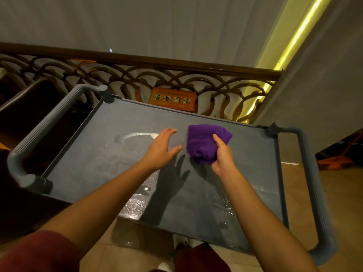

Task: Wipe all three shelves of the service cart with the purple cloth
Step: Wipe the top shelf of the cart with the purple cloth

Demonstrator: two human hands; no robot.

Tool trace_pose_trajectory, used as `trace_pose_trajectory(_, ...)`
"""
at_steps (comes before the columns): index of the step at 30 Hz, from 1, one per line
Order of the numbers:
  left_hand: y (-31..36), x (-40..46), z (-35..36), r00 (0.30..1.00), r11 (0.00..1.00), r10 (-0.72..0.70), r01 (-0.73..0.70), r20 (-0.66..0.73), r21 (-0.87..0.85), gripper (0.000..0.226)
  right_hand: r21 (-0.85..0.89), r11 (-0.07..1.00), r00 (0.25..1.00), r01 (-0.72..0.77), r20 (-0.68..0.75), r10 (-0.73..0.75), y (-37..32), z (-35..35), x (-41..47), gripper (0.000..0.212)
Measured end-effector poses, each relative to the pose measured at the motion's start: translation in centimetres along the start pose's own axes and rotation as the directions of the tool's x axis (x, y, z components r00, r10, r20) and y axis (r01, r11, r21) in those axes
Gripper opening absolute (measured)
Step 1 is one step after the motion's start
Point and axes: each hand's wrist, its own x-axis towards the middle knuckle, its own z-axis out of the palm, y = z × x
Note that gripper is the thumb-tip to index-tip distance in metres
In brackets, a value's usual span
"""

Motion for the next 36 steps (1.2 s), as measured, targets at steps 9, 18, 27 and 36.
trace_pose_trajectory(9,-12.9,2.6,-5.6,0.978,0.887,-0.118,0.182,-0.173,0.425,0.073,-0.905,0.19,0.716,0.381,0.158,-0.68,-0.7,-1.5,11.1,0.067)
trace_pose_trajectory(18,-25.4,0.3,-11.1,0.903,0.728,-0.428,0.312,0.048,0.61,0.148,-0.988,0.025,0.759,0.151,0.1,-0.644,5.0,1.1,14.2,0.07)
trace_pose_trajectory(27,-27.2,0.2,-12.0,0.9,0.729,-0.383,0.156,0.208,0.666,0.156,-0.973,-0.08,0.772,0.217,0.221,-0.596,15.1,15.6,10.1,0.072)
trace_pose_trajectory(36,-30.7,-1.3,-15.1,0.927,0.8,-0.261,0.052,0.269,0.598,0.145,-0.917,-0.161,0.743,0.366,0.392,-0.542,16.7,18.6,7.5,0.071)
